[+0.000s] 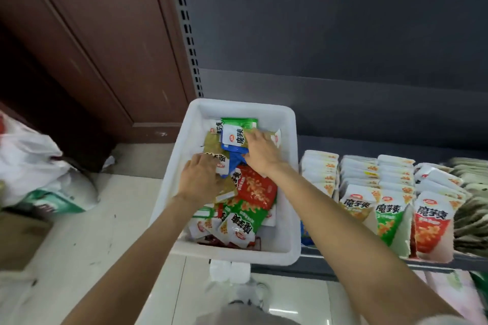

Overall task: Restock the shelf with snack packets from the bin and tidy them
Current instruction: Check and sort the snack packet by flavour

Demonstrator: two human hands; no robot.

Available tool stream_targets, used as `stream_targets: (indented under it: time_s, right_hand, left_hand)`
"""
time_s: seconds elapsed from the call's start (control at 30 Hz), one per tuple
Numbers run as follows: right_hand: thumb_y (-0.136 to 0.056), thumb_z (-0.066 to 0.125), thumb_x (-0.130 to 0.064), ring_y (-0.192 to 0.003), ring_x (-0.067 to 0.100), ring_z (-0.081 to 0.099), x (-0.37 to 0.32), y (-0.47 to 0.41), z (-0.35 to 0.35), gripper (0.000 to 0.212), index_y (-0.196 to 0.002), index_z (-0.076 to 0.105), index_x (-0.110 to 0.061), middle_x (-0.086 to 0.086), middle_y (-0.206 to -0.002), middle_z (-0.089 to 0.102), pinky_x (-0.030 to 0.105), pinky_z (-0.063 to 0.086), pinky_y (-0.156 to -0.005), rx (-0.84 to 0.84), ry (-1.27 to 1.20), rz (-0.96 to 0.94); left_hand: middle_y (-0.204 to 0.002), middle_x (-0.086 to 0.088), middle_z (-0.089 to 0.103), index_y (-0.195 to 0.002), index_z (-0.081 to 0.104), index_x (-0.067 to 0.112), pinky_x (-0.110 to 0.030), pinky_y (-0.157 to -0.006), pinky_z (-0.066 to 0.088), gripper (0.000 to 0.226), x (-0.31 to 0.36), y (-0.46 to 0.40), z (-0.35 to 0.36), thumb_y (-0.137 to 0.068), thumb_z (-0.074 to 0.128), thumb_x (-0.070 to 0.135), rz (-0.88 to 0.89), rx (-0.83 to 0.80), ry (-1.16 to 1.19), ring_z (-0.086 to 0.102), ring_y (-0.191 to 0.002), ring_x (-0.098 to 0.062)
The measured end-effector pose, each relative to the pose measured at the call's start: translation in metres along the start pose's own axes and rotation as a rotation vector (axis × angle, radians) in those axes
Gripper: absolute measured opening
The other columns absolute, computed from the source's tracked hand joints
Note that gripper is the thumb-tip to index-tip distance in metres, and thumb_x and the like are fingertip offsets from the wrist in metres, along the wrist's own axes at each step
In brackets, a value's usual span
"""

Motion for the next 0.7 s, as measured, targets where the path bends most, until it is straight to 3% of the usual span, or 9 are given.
stream_targets:
  time_s: [0.1, 0.2, 0.3, 0.4, 0.47, 0.57, 0.63, 0.7]
  right_hand:
    - [-0.088, 0.056, -0.003, -0.135, 0.036, 0.027, 0.004, -0.016, 0.024, 0.072, -0.148, 0.017, -0.014, 0.019, -0.147, 0.024, 0.042, 0.032, -0.107, -0.097, 0.075, 0.072]
    - [-0.09, 0.044, 0.004, -0.108, 0.031, 0.055, -0.01, -0.012, 0.022, 0.055, -0.141, 0.026, -0.006, 0.018, -0.12, 0.054, 0.038, 0.048, -0.083, -0.018, 0.297, -0.034]
    - [-0.091, 0.042, 0.006, -0.084, 0.025, 0.063, -0.024, 0.008, 0.021, 0.045, -0.134, 0.032, -0.003, 0.01, -0.096, 0.063, 0.032, 0.048, -0.067, 0.006, 0.367, -0.177]
    - [-0.091, 0.04, 0.005, -0.081, 0.028, 0.062, -0.029, 0.034, 0.009, 0.042, -0.132, 0.038, -0.003, 0.009, -0.092, 0.063, 0.036, 0.043, -0.065, -0.011, 0.306, -0.165]
    - [-0.093, 0.043, -0.001, -0.081, 0.027, 0.062, -0.018, 0.05, -0.012, 0.036, -0.128, 0.044, -0.008, 0.008, -0.088, 0.064, 0.032, 0.04, -0.063, 0.101, 0.028, -0.023]
    - [-0.095, 0.052, -0.012, -0.09, 0.023, 0.067, 0.007, 0.08, -0.019, 0.033, -0.127, 0.05, -0.016, 0.003, -0.106, 0.069, 0.036, 0.053, -0.076, 0.149, -0.818, 0.185]
    - [-0.093, 0.056, -0.009, -0.095, 0.022, 0.068, 0.011, 0.101, -0.018, 0.028, -0.12, 0.054, -0.017, 0.005, -0.108, 0.07, 0.041, 0.055, -0.08, 0.109, -1.188, 0.233]
    - [-0.092, 0.056, -0.004, -0.092, 0.021, 0.069, 0.008, 0.117, -0.023, 0.023, -0.114, 0.056, -0.014, 0.007, -0.102, 0.071, 0.035, 0.055, -0.072, 0.075, -1.348, 0.236]
  left_hand:
    - [-0.138, 0.0, 0.045, -0.134, 0.045, 0.023, -0.034, -0.105, 0.031, 0.049, 0.0, 0.005, 0.006, -0.088, 0.048, 0.039, 0.011, 0.008, -0.05, 0.033, -0.131, -0.02]
    - [-0.142, 0.002, 0.043, -0.136, 0.044, 0.024, -0.032, -0.106, 0.029, 0.049, -0.004, 0.004, 0.006, -0.089, 0.048, 0.039, 0.005, 0.013, -0.032, 0.033, -0.133, -0.018]
    - [-0.141, 0.001, 0.045, -0.138, 0.043, 0.021, -0.031, -0.107, 0.027, 0.054, -0.009, 0.001, 0.005, -0.09, 0.051, 0.042, -0.053, 0.016, 0.081, 0.034, -0.133, -0.018]
    - [-0.132, -0.004, 0.051, -0.137, 0.042, 0.018, -0.034, -0.099, 0.037, 0.052, -0.012, 0.007, -0.004, -0.091, 0.053, 0.04, -0.153, 0.109, 0.364, 0.047, -0.122, -0.022]
    - [-0.127, 0.003, 0.051, -0.133, 0.046, 0.023, -0.031, -0.093, 0.044, 0.046, -0.012, 0.016, -0.012, -0.091, 0.057, 0.037, -0.246, 0.157, 0.793, 0.052, -0.114, -0.012]
    - [-0.119, 0.008, 0.06, -0.124, 0.055, 0.026, -0.021, -0.081, 0.05, 0.036, 0.009, 0.031, -0.018, -0.09, 0.061, 0.031, -0.29, 0.008, 1.434, 0.06, -0.1, -0.001]
    - [-0.111, -0.001, 0.066, -0.122, 0.059, 0.021, -0.019, -0.063, 0.05, 0.033, 0.027, 0.037, -0.026, -0.089, 0.061, 0.023, -0.204, -0.104, 1.518, 0.066, -0.082, -0.005]
    - [-0.104, -0.006, 0.069, -0.118, 0.061, 0.016, -0.019, -0.054, 0.049, 0.031, 0.039, 0.043, -0.037, -0.088, 0.062, 0.013, -0.109, -0.121, 1.512, 0.068, -0.074, -0.011]
Point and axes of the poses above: each hand's wrist, its own y-axis away from the middle knuckle, its own z-axis out of the palm, x = y × z, the point moved 8 cm from there along -y, towards the middle knuckle
